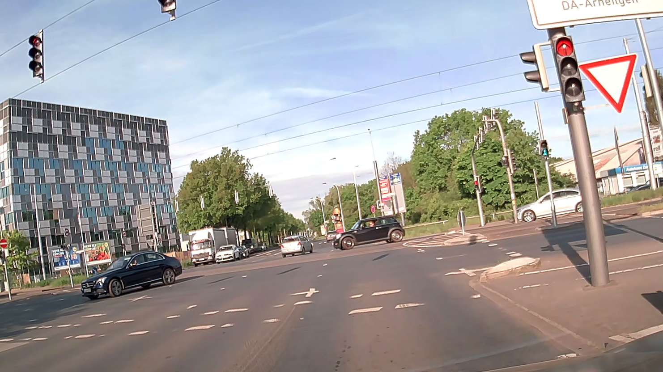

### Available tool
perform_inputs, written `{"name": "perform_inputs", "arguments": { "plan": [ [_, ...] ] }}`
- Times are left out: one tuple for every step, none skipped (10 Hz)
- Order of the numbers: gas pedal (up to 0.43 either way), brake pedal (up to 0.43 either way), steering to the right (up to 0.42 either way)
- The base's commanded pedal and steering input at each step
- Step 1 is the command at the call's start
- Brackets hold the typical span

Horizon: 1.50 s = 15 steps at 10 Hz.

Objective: Follow the waypoints while adhering to traffic rules and regulations

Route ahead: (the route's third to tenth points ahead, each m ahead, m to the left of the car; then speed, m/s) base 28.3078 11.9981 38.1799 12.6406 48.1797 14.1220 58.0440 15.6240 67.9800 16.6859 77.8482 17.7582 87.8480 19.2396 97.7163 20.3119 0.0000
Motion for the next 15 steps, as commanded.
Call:
{"name": "perform_inputs", "arguments": {
  "plan": [
    [0.000, 0.085, -0.015],
    [0.000, 0.079, -0.015],
    [0.000, 0.085, -0.015],
    [0.000, 0.085, -0.015],
    [0.000, 0.079, -0.015],
    [0.000, 0.079, -0.015],
    [0.000, 0.079, -0.015],
    [0.000, 0.073, -0.015],
    [0.000, 0.067, -0.015],
    [0.000, 0.049, -0.015],
    [0.000, 0.049, -0.015],
    [0.000, 0.049, -0.015],
    [0.000, 0.049, -0.015],
    [0.000, 0.055, -0.015],
    [0.000, 0.055, -0.015]
  ]
}}
